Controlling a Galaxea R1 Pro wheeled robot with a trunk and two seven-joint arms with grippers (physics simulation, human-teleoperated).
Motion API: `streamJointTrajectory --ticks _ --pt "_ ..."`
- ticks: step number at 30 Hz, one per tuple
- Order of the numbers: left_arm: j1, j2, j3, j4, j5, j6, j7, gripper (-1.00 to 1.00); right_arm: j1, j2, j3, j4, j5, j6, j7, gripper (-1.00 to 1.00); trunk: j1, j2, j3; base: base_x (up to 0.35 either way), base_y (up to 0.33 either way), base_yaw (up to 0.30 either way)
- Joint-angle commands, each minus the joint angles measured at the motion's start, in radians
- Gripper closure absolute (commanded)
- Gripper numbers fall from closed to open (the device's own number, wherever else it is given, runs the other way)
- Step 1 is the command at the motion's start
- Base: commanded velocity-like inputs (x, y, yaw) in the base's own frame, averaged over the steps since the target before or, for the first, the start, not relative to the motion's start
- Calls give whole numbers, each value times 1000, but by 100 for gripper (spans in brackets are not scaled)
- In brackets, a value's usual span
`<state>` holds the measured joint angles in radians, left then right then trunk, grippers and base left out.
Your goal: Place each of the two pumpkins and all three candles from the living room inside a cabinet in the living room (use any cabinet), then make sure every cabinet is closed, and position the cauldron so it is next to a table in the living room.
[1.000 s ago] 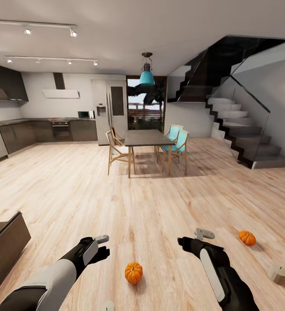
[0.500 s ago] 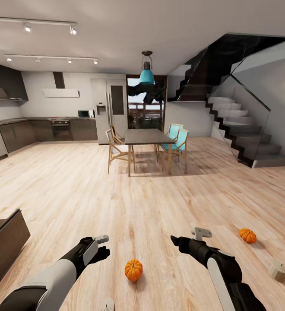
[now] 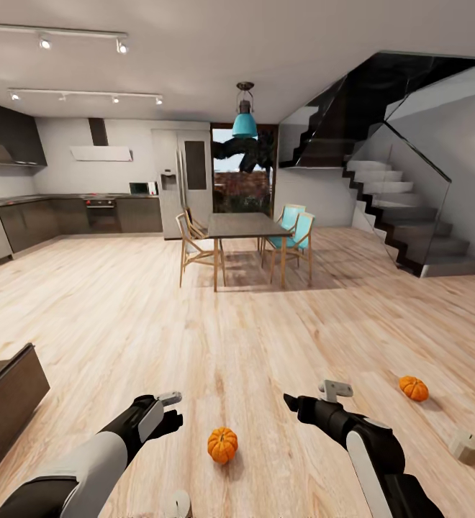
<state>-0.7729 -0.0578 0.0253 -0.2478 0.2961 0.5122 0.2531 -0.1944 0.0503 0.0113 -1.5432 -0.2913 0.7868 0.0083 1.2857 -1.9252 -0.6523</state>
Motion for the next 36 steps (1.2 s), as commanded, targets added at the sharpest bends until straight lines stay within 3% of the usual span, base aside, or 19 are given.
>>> streamJointTrajectory --ticks 1,36 --pt "0 0 2 -2 9 3 7 -100 -1 0 -1 0 0 5 1 -100 4 -8 -4 0 0 0" --pt "1 -2 0 -1 9 -6 11 -100 -1 0 -2 6 1 4 0 -100 138 -253 -114 0 0 0"
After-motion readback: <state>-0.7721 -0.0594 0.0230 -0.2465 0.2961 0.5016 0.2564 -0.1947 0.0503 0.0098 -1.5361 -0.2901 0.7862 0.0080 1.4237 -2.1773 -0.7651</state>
